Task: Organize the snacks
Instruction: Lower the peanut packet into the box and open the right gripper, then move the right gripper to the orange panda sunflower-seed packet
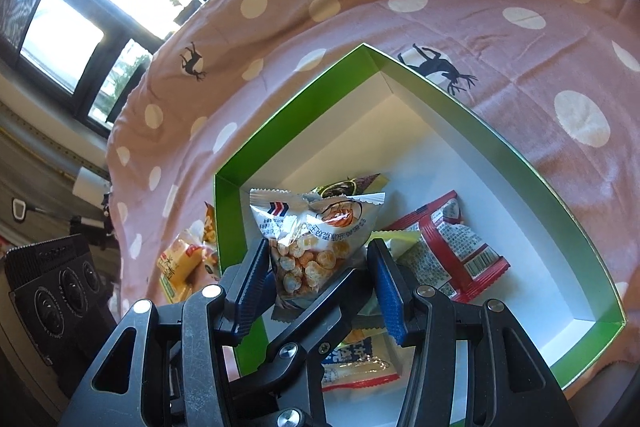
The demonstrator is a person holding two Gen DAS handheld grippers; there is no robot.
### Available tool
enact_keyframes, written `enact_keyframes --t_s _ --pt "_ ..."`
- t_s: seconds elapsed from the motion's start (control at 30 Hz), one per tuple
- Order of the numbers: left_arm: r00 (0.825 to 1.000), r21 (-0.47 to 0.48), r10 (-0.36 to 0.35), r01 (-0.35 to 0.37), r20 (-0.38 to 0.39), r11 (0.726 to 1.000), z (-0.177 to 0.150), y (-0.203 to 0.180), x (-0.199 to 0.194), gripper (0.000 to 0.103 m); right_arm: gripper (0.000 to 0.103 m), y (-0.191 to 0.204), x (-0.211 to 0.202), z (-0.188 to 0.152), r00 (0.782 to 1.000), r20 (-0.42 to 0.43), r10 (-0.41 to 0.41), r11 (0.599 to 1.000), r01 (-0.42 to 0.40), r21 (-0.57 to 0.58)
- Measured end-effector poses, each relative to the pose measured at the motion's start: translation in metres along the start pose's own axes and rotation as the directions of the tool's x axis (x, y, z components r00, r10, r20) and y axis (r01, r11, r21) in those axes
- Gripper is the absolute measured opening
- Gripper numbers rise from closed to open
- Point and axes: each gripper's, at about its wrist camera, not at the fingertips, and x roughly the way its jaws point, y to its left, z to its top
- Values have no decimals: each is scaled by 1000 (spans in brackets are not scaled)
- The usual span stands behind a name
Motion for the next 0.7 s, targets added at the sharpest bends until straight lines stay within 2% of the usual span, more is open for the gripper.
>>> enact_keyframes --t_s 0.07,0.17,0.27,0.37,0.43,0.53,0.7 --pt "1000 -9 -17 17 5 1000 -1 1 -4 54 54 0 -2 1 1000 9 -9 1000 9 4" --pt "999 -8 -16 17 27 1000 -2 1 -15 61 54 3 -11 2 997 69 -41 999 42 -13" --pt "998 8 -6 6 62 1000 -5 4 -33 71 58 5 -20 2 992 119 -49 999 51 -12" --pt "993 -1 -8 8 118 1000 -10 13 -57 76 66 11 -25 2 986 151 -68 997 73 -30" --pt "990 -15 5 -3 143 1000 -13 22 -73 82 73 18 -26 2 985 160 -66 996 75 -49" --pt "985 -35 31 -26 168 999 -19 34 -92 87 77 27 -28 0 982 178 -62 994 77 -77" --pt "973 -99 91 -72 212 993 -29 63 -124 94 80 47 -31 -8 977 203 -66 988 92 -126"
